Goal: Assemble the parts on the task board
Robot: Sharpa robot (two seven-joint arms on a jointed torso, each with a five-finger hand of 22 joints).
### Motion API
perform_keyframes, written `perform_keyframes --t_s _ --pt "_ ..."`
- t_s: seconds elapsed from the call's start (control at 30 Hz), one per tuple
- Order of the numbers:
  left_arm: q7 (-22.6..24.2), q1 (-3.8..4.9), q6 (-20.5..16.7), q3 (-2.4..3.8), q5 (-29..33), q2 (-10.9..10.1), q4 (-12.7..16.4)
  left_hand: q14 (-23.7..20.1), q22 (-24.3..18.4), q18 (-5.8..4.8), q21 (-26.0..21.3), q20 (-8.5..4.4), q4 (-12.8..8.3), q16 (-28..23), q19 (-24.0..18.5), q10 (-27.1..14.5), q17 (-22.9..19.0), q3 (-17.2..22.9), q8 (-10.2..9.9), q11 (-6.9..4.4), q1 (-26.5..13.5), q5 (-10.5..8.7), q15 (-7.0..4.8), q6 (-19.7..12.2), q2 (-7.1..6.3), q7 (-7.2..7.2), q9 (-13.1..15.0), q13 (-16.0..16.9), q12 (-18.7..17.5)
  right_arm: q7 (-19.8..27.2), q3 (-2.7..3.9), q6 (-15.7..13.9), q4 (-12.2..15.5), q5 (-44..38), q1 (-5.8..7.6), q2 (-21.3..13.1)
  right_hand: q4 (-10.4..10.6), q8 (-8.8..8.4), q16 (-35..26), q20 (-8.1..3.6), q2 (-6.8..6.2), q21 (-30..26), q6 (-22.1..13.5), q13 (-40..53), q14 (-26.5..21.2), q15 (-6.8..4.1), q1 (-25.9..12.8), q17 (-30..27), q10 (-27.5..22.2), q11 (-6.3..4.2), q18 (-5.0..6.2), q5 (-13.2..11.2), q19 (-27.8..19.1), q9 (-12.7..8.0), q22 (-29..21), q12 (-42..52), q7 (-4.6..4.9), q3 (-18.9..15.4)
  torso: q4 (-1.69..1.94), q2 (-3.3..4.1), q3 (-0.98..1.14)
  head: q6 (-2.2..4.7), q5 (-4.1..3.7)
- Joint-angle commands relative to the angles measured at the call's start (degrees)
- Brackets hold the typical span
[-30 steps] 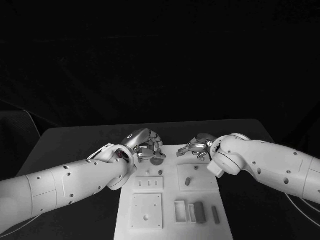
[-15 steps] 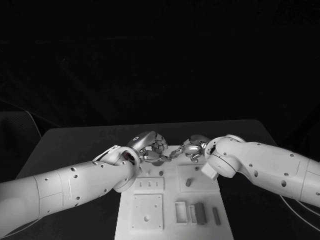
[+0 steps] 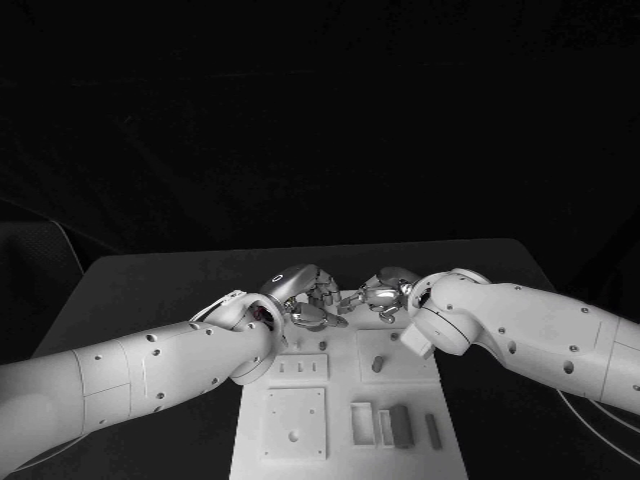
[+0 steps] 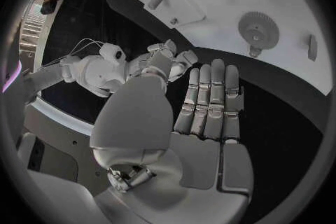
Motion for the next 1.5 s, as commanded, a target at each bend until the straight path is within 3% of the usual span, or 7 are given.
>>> perform_keyframes --t_s 0.03,0.57,1.5 --pt "1.5 0.0 0.5 0.04 1.4 0.2 0.1 0.0 0.1 -0.81 0.5 -0.35 0.5 0.4 0.1 -0.5 0.4 0.0 0.3 0.1 -0.7 0.08 -0.07 0.5 0.01 -0.07 -0.1 0.1 0.3 0.8 0.02 -0.1 0.0 0.5 -0.01 0.1 -0.2 0.15 2.0 0.07 0.0 7.8 4.3 -0.1 0.0 -0.2 0.4 0.1 0.0 -0.25 0.77 0.2 0.1 0.1 0.1 0.1 3.77 0.0 -0.01 -0.04 -0.05 0.14 -0.07" --pt "1.2 -0.04 1.8 0.04 2.0 0.5 0.0 0.5 0.6 -0.61 1.4 -0.83 0.8 1.5 0.8 -0.5 2.5 1.1 0.5 -0.06 0.4 0.28 -0.42 1.3 1.16 -0.21 -0.4 0.2 1.3 0.8 0.02 0.6 0.6 0.6 -0.01 0.3 -0.2 0.16 2.0 0.09 -0.03 7.8 4.3 -0.1 0.1 -0.2 0.4 0.1 0.0 -0.25 0.77 0.2 0.1 0.1 0.1 0.1 3.77 0.0 -0.01 -0.01 -0.11 0.16 -0.02" --pt "-0.6 -0.04 4.2 0.06 1.5 0.9 -0.2 0.8 1.2 -0.7 2.7 -1.41 1.2 3.0 1.7 0.7 6.8 6.2 1.1 -0.28 3.9 0.96 -0.85 3.5 4.32 -0.41 -1.1 0.2 3.5 0.6 0.02 0.9 1.2 0.6 -0.01 0.3 -0.2 0.18 1.9 0.11 -0.01 7.8 4.4 -0.1 0.0 -0.19 0.3 0.0 0.1 -0.25 0.77 0.2 0.1 0.1 0.1 0.1 3.76 0.0 -0.01 -0.01 -0.1 0.0 -0.08"
